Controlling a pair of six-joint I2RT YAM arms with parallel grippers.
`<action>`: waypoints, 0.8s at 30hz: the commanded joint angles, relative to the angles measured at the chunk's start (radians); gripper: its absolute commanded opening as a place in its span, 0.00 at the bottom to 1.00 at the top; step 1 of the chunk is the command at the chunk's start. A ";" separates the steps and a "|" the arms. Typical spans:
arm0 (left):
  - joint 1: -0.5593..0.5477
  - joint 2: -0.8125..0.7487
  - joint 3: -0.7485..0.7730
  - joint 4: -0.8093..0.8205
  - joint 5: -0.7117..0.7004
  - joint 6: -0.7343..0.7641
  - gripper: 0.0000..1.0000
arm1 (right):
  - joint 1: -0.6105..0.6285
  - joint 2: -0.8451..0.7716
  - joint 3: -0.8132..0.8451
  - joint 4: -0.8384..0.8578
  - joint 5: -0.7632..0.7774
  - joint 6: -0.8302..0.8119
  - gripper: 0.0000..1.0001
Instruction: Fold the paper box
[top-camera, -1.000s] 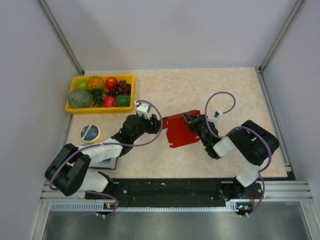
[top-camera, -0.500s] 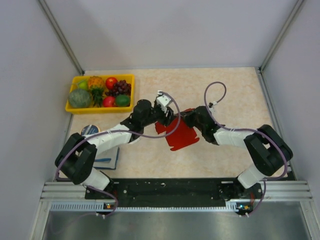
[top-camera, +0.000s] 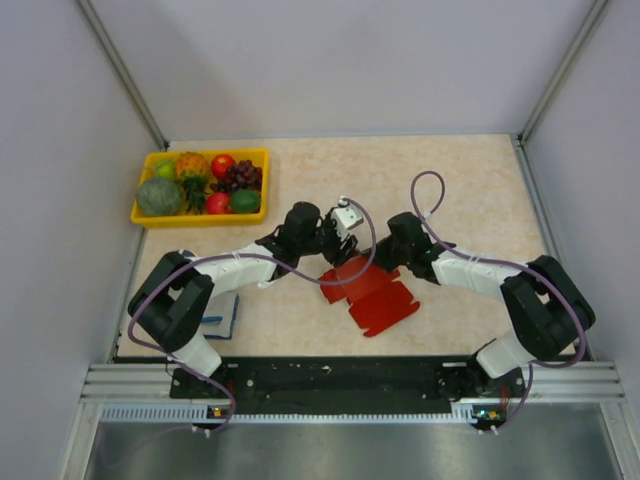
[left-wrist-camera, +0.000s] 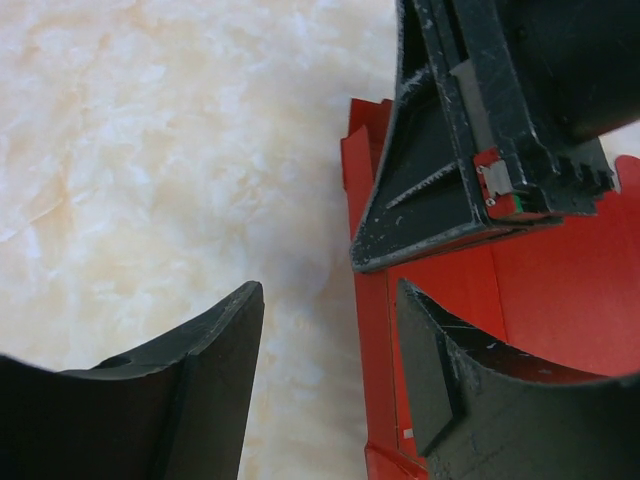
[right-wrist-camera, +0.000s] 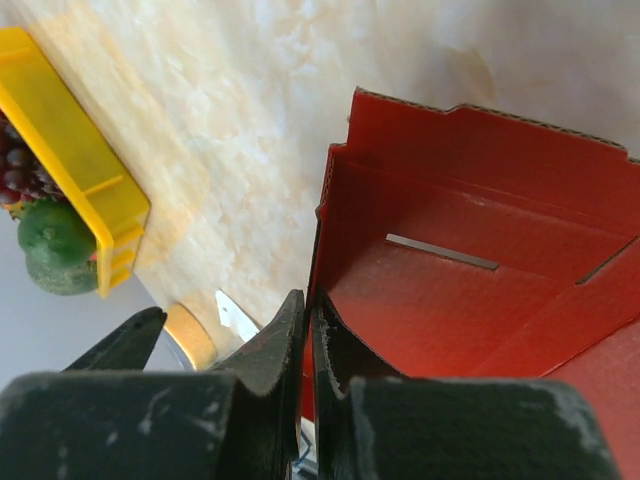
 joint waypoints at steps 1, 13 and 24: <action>-0.001 0.014 0.034 -0.043 0.123 0.024 0.60 | -0.014 -0.062 0.050 -0.081 -0.026 -0.055 0.02; -0.036 0.045 0.030 -0.043 0.062 -0.053 0.47 | -0.015 -0.137 0.049 -0.092 -0.043 -0.097 0.03; -0.068 -0.001 -0.010 -0.044 -0.171 -0.073 0.03 | -0.075 -0.244 -0.016 -0.046 -0.106 -0.498 0.73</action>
